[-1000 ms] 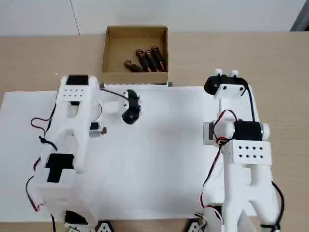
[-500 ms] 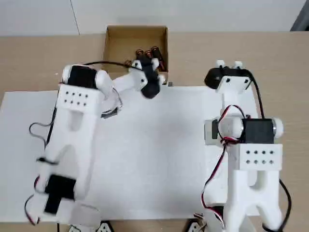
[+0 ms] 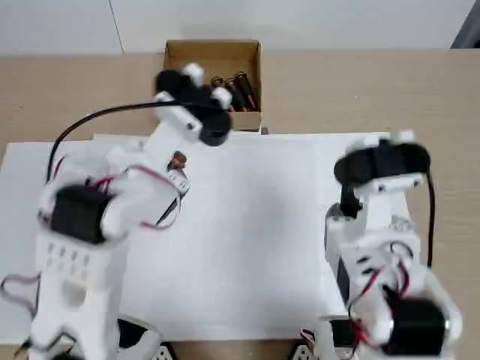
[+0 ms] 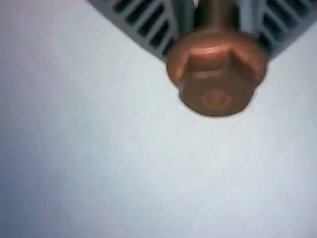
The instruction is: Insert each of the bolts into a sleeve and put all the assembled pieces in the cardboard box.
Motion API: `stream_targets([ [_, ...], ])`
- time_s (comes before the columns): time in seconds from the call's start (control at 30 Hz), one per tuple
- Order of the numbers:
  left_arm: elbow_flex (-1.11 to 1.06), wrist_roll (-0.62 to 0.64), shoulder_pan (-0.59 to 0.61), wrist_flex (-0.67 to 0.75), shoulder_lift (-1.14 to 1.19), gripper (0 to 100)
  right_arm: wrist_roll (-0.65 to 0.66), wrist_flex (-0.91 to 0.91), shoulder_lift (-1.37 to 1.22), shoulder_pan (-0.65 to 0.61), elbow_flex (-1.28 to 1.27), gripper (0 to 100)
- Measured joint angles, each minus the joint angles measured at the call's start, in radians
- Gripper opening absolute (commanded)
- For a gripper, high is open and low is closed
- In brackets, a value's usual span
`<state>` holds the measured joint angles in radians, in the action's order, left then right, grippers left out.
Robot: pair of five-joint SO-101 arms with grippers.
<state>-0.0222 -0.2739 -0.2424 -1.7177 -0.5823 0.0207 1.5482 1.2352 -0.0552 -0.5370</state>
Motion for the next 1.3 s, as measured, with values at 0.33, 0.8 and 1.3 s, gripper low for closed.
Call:
stream_targets([
  [0.33, -0.486, 0.316, 0.000, 0.293, -0.394, 0, 0.000, -0.161, 0.304, 0.002, -0.361, 0.3],
  [0.8, -1.091, 0.440, 0.000, 0.781, -0.898, 1, 0.000, -0.451, 0.565, -0.057, -0.796, 0.3],
  [1.3, -1.363, 0.750, -0.006, 0.873, -1.214, 1, 0.000, -0.875, 0.565, -0.440, -1.074, 0.3],
])
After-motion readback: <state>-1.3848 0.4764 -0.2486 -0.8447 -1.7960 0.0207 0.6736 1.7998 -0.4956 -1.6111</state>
